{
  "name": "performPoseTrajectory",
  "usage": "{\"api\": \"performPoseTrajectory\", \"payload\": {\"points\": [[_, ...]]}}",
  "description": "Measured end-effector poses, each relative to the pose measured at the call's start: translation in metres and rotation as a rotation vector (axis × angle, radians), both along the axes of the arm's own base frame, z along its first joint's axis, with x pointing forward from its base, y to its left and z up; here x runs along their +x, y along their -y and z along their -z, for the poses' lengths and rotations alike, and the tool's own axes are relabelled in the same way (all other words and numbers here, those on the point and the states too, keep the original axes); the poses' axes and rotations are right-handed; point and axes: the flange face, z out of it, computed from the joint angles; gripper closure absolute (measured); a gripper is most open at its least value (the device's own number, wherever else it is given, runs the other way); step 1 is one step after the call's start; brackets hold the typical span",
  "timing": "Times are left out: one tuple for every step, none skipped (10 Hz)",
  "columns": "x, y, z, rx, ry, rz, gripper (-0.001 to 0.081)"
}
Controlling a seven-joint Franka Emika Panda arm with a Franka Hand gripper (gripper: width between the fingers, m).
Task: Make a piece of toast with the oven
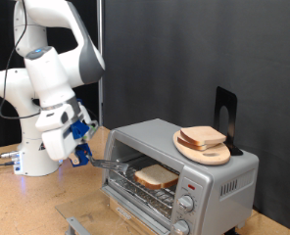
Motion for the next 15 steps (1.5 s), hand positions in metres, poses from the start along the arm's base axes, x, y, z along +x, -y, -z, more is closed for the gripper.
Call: {"api": "performPoseTrajectory", "payload": {"points": [[-0.004, 0.01, -0.006, 0.017, 0.005, 0.014, 0.0421], [-0.008, 0.021, -0.012, 0.033, 0.012, 0.031, 0.0421], [-0.012, 0.03, -0.017, 0.047, 0.02, 0.046, 0.0421], [-0.015, 0.037, -0.022, 0.053, 0.026, 0.059, 0.0421], [-0.018, 0.042, -0.025, 0.064, 0.025, 0.07, 0.0421], [-0.019, 0.045, -0.027, 0.075, 0.021, 0.077, 0.0421], [-0.019, 0.044, -0.026, 0.074, 0.019, 0.075, 0.0421], [-0.02, 0.044, -0.026, 0.074, 0.019, 0.071, 0.0421], [-0.02, 0.046, -0.027, 0.076, 0.022, 0.066, 0.0421], [-0.021, 0.051, -0.03, 0.088, 0.026, 0.061, 0.0421], [-0.021, 0.057, -0.036, 0.107, 0.032, 0.058, 0.0421], [-0.021, 0.063, -0.044, 0.126, 0.042, 0.051, 0.0421], [-0.021, 0.068, -0.054, 0.141, 0.054, 0.048, 0.0421], [-0.021, 0.07, -0.063, 0.15, 0.066, 0.047, 0.0421], [-0.02, 0.07, -0.071, 0.154, 0.078, 0.043, 0.0421]]}}
